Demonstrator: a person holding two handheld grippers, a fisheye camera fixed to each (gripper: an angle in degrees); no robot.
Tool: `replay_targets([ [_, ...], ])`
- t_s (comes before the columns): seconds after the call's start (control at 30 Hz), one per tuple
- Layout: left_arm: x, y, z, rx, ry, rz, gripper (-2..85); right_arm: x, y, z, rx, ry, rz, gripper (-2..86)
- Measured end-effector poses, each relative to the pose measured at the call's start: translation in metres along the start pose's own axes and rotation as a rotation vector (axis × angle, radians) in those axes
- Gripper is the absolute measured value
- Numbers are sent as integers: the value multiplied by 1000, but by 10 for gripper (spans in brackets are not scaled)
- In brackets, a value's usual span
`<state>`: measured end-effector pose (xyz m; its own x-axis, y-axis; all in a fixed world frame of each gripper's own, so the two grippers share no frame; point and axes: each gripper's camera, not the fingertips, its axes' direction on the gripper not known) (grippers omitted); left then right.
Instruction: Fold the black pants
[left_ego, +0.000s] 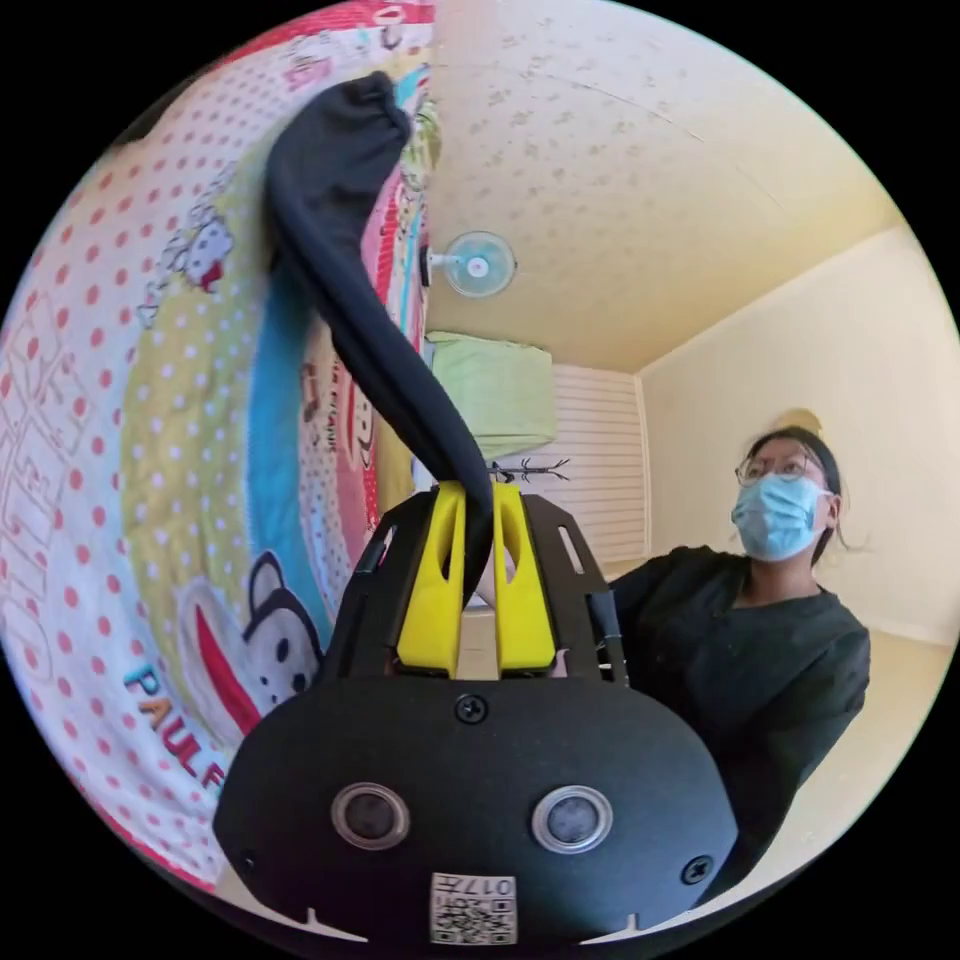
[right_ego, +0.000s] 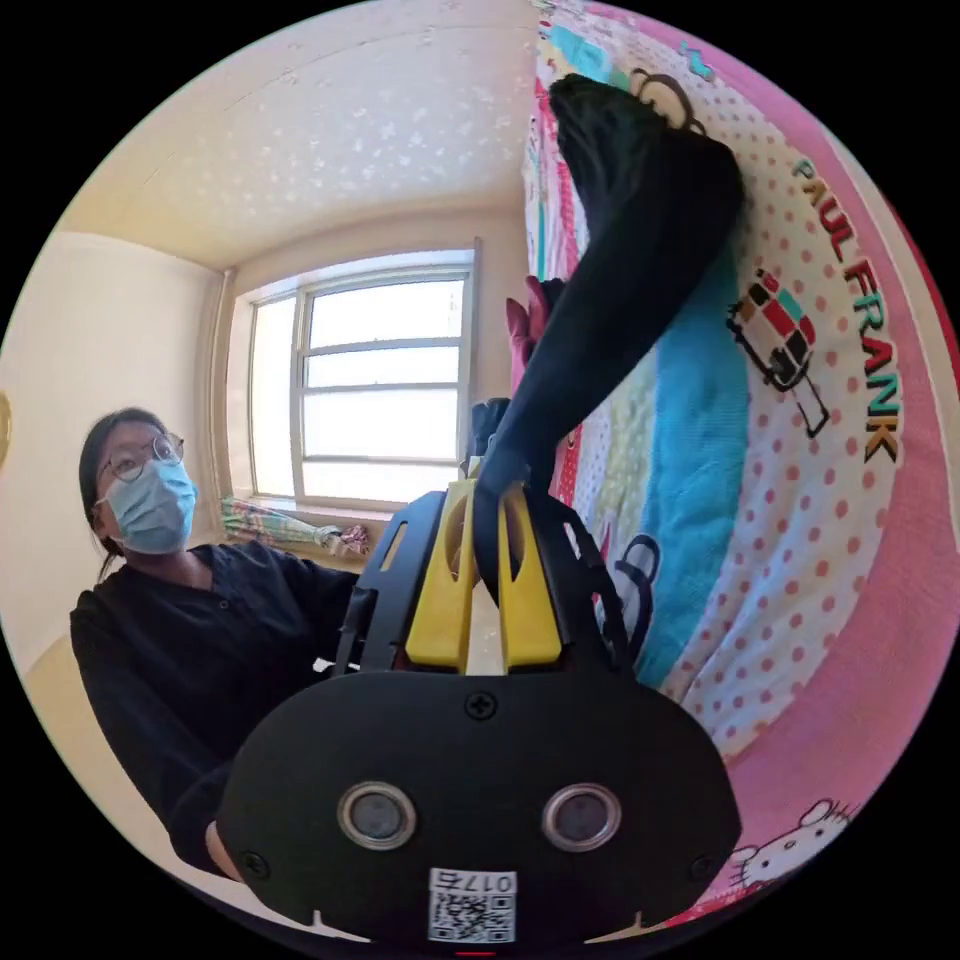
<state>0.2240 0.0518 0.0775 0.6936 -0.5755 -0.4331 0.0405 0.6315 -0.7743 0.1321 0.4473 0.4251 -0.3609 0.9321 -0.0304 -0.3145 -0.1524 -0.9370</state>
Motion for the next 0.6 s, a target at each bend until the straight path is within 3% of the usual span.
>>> replay_targets([
  [0.17, 152, 34, 38, -92, -41, 240, 50, -171, 45, 30, -172, 113, -317, 2],
  [0.4, 368, 51, 124, -208, -72, 683, 48, -374, 91, 56, -343, 97, -837, -1],
  [0.5, 416, 43, 156, -178, -121, 745, 50, -441, 101, 57, -341, 120, -987, 2],
  [0.6, 410, 13, 176, -87, -197, 646, 50, -464, 84, 47, -243, 212, -929, 7],
])
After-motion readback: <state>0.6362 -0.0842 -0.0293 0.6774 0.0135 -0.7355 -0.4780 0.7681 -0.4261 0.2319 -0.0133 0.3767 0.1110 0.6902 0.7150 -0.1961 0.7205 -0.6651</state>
